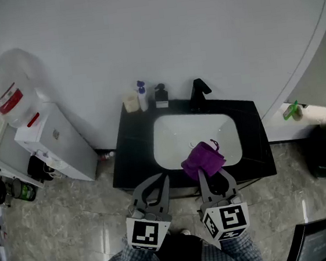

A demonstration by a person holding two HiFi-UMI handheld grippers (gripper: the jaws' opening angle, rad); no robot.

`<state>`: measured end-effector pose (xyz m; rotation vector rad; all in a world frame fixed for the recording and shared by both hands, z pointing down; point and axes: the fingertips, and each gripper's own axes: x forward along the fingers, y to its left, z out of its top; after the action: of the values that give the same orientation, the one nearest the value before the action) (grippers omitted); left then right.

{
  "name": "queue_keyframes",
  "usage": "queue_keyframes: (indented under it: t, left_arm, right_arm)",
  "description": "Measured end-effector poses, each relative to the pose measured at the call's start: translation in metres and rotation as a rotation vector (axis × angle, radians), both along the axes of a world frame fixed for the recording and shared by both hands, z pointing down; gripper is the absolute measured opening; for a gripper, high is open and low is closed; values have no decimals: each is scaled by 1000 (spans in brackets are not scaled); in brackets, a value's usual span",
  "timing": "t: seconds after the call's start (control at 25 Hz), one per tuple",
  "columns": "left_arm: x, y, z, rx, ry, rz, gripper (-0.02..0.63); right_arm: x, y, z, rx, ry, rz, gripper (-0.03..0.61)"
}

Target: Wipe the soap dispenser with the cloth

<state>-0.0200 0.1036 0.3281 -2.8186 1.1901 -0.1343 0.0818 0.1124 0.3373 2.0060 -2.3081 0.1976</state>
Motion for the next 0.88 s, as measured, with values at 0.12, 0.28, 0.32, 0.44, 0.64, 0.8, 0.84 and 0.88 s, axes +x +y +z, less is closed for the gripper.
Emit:
queue_keyframes:
  t: [0.12,0.28,0.32,0.44,0.64,0.8,0.84,0.88]
  left_arm:
    - [0,0,-1,4,2,1,2]
    - [-1,1,4,-21,-14,2,2]
    - [-2,1,4,-22,-15,2,2]
    - [-1,0,1,-1,-3,2,2]
    - [-1,2,7,-42,-31,-7,2]
    - [3,4,3,-22,-23,-16,2]
    - [5,5,0,-9,-20,-18,2]
    - [7,7,-2,3,-17,-20,2]
  right_arm:
    - [0,0,0,2,-6,1,78]
    - [0,-1,0,0,-12,5,78]
    - [0,-1,-1,0,-13,6,78]
    - [1,-1,-1,2,-15,12,78]
    - [6,0,-1,-1,-34,14,78]
    - [12,2,-1,1,-40,14,78]
    - [14,3,-1,2,-43,14,78]
    - [17,4,-1,2,-46,15,78]
